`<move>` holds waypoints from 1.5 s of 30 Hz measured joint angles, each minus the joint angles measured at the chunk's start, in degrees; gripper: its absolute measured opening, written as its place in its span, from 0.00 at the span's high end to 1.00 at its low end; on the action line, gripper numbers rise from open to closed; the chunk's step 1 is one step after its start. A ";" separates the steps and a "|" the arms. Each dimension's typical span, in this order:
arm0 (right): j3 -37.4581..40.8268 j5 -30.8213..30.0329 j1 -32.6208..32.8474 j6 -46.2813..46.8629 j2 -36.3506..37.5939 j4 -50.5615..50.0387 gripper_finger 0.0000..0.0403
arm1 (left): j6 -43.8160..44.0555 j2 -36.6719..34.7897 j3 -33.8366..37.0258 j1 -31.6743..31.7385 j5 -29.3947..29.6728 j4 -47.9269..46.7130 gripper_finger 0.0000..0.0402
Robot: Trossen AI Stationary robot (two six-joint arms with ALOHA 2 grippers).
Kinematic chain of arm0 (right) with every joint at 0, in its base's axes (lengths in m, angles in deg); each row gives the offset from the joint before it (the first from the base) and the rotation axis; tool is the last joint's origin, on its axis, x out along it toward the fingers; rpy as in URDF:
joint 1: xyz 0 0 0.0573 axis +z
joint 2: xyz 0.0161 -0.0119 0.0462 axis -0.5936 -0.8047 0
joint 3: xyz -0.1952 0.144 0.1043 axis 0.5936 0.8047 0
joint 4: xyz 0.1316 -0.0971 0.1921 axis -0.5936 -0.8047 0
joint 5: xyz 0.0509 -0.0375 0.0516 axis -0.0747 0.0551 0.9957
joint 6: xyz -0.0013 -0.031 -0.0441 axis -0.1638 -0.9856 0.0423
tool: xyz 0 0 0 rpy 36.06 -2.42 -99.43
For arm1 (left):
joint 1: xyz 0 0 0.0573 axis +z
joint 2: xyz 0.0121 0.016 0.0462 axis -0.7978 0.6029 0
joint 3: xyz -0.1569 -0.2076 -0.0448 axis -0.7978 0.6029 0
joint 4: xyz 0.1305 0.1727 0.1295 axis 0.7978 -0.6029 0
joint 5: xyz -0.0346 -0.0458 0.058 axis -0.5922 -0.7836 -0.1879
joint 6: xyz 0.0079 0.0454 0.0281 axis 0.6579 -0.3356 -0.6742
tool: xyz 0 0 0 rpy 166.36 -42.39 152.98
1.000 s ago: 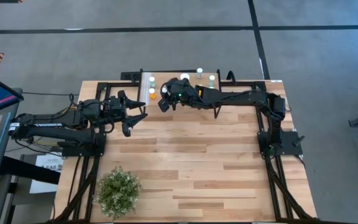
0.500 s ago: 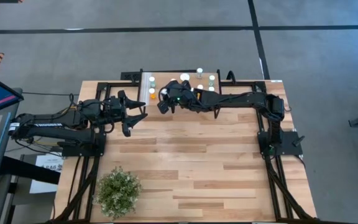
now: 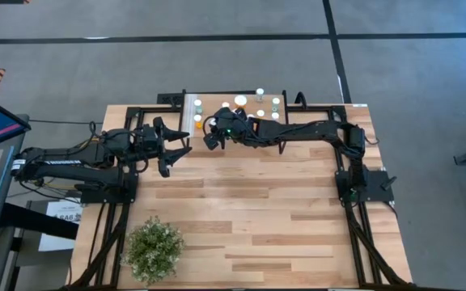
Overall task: Pick and place medicine bottles onto shelf by color
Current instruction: Put the violet bottle on the shelf
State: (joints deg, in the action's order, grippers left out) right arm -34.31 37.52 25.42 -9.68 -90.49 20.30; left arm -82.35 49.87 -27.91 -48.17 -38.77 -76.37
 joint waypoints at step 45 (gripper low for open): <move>0.00 -0.03 0.26 -2.64 1.13 -3.38 0.35 | 0.03 0.00 0.00 -0.01 -0.02 -0.41 0.43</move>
State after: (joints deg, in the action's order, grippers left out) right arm -34.31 37.49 25.67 -12.31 -89.36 16.93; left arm -82.32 49.87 -27.91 -48.18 -38.79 -76.77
